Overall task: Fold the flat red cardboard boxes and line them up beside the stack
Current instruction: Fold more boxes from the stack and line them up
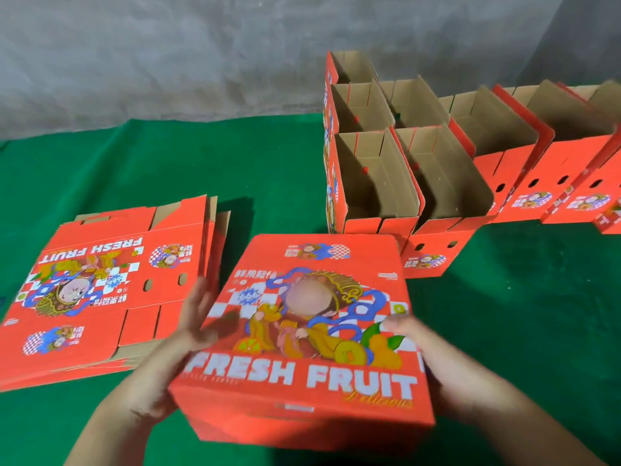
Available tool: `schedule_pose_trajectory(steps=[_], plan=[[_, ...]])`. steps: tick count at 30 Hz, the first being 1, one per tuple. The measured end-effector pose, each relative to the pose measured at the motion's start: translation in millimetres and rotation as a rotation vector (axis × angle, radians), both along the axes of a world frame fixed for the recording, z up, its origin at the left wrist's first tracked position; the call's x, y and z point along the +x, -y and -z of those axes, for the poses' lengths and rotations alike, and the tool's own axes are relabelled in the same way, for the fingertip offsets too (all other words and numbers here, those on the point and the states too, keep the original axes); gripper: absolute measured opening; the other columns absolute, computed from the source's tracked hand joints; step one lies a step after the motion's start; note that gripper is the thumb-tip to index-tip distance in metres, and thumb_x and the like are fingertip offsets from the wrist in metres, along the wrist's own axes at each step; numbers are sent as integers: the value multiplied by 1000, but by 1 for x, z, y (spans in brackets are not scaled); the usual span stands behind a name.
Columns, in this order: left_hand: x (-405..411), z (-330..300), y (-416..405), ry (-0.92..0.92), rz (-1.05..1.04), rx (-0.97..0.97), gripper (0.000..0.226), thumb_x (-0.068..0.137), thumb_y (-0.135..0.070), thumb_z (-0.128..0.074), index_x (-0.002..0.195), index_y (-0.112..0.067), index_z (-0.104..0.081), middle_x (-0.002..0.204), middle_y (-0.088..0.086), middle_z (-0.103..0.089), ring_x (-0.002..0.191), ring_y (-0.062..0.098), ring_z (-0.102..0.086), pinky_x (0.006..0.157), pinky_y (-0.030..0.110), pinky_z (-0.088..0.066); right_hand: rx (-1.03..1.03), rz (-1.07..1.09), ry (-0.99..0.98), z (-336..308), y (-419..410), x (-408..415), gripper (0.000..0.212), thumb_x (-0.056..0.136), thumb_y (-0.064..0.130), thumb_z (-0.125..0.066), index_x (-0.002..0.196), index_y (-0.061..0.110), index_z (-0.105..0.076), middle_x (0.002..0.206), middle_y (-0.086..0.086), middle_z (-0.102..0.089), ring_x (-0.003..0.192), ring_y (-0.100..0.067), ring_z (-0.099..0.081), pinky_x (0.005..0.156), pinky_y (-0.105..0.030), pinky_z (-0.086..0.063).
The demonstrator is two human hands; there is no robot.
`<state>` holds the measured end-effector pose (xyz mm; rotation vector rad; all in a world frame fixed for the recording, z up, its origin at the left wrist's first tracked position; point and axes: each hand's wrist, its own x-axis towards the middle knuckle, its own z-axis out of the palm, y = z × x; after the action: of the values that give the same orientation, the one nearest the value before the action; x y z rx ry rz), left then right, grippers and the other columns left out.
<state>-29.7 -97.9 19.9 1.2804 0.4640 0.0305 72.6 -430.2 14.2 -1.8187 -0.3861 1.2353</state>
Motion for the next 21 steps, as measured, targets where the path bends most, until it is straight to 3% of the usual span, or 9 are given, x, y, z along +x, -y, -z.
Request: schedule_pose_trajectory(steps=[1, 3, 5, 8, 11, 13, 17, 19, 21], plan=[[-14, 1, -1, -73, 30, 59, 67, 100, 19, -43, 160, -8, -31, 148, -5, -54, 149, 20, -44, 99, 20, -52, 107, 69, 102, 9, 0, -8, 13, 103, -3, -52, 115, -6, -49, 99, -15, -66, 80, 6, -64, 67, 2, -44], [-32, 6, 0, -194, 249, 41, 58, 98, -33, -60, 153, -21, -48, 134, -8, -70, 120, 11, -70, 82, 24, -63, 269, 255, 112, 12, 3, -19, 73, 93, 22, -74, 153, 27, -33, 137, 1, -65, 119, -7, -67, 93, -24, -57], [-47, 14, -6, -248, 291, 51, 80, 76, -56, -85, 143, -26, -56, 128, -6, -74, 112, 15, -75, 83, 29, -63, 407, 318, 207, 11, -1, -26, 98, 89, 44, -78, 159, 51, -10, 159, 10, -43, 142, -15, -49, 110, -43, -48], [-54, 30, -16, -140, 207, 111, 85, 61, -53, -99, 134, -25, -65, 135, 17, -70, 120, 39, -70, 90, 47, -62, 524, 410, 150, 6, -9, -21, 116, 70, 62, -87, 148, 72, -2, 157, 20, -44, 139, -8, -51, 110, -33, -47], [-46, 37, -18, -89, 90, 115, 67, 72, -44, -96, 130, -23, -68, 128, 26, -70, 107, 47, -72, 83, 64, -61, 546, 401, 103, 8, -9, -13, 134, 58, 67, -90, 149, 67, 8, 156, 26, -42, 140, -5, -49, 112, -33, -45], [-35, 43, -11, -12, -26, 184, 43, 88, -30, -83, 128, -25, -67, 124, 25, -73, 97, 39, -75, 74, 55, -64, 582, 375, 148, 7, -11, -11, 137, 66, 56, -92, 148, 66, 17, 160, 24, -35, 145, -4, -42, 108, -25, -46], [0, 49, 20, 113, -207, 306, 50, 101, -39, -60, 150, -34, -49, 140, -5, -67, 125, 9, -66, 93, 23, -59, 589, 417, 351, 12, -29, -13, 143, 71, 33, -95, 149, 63, 20, 165, 24, -20, 155, -7, -23, 120, -32, -35], [21, 46, 32, 112, -251, 337, 69, 101, -64, -54, 162, -45, -28, 157, -22, -49, 143, -2, -46, 117, 30, -42, 579, 454, 413, 20, -44, -16, 151, 65, 27, -100, 150, 61, 20, 168, 21, -12, 155, -11, -23, 120, -41, -36], [43, 40, 48, 92, -183, 308, 84, 91, -83, -42, 164, -48, -18, 165, -24, -35, 152, -1, -33, 124, 42, -27, 503, 505, 488, 29, -63, -19, 161, 51, 39, -104, 152, 58, 19, 168, 21, 1, 155, -16, -25, 114, -57, -41]])
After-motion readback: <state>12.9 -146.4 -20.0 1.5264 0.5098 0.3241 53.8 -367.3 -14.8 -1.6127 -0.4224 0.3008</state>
